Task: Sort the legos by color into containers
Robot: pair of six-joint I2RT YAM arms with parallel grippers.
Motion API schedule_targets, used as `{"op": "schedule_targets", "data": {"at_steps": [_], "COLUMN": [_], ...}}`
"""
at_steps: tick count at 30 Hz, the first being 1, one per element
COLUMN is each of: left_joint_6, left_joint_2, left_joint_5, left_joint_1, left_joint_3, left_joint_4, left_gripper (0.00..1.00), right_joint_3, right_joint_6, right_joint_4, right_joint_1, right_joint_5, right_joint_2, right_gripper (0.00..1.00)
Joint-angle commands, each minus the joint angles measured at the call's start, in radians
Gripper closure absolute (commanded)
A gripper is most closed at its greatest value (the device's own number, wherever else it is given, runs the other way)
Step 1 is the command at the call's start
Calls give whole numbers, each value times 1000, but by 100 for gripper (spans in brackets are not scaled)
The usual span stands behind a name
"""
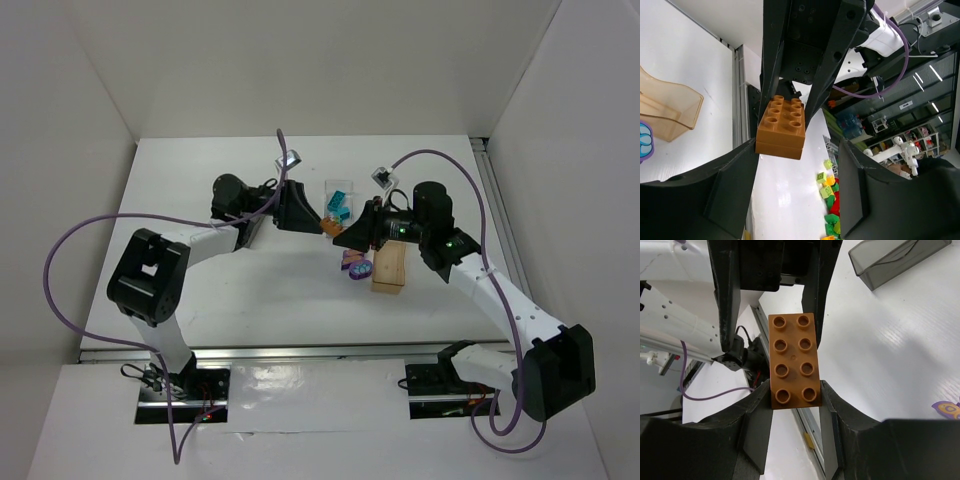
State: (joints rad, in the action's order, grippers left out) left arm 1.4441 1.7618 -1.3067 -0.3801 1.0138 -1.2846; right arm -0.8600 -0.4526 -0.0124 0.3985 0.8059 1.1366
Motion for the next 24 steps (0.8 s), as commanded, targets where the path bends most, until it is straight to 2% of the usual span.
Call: {"op": "schedule_targets", "data": {"at_steps": [1,6,9,13,15,16,17,18,19,23,24], "left_joint_6": [-62,-123,-123,-113,-113,-113,-113,-113,-122,-142,-142], "left_joint_2": [7,7,7,7,7,7,7,7,7,7,7], "left_joint_5": [-16,-16,-16,-16,-16,-16,-16,-16,-16,-16,-26], "left_joint_1": [-13,-13,-13,-13,-13,-13,-13,-13,-13,-3,-3], "left_joint_3": [39,39,48,48,48,48,48,57,57,57,57], "left_joint_4": [-292,-230,-220,-229,-229,-229,-229,-216,-191,-139,-139], "left_gripper": [32,44,59,62,71,83,90,97,100,100,100], "right_joint_3": [-1,-10,-10,-10,-10,-10,-10,-19,-19,-86,-102], "right_joint_6": [6,6,6,6,6,6,6,15,29,104,117], "right_joint_4": [17,17,17,17,17,6,6,-6,-30,-127,-145], "right_joint_1": [2,11,11,11,11,11,11,11,11,11,11], "right_joint_5": [18,18,18,18,18,18,9,-5,-17,-69,-70], "right_joint_2": [5,14,14,14,14,14,14,14,14,23,23], "right_gripper": [85,85,85,85,85,85,85,82,74,57,48]}}
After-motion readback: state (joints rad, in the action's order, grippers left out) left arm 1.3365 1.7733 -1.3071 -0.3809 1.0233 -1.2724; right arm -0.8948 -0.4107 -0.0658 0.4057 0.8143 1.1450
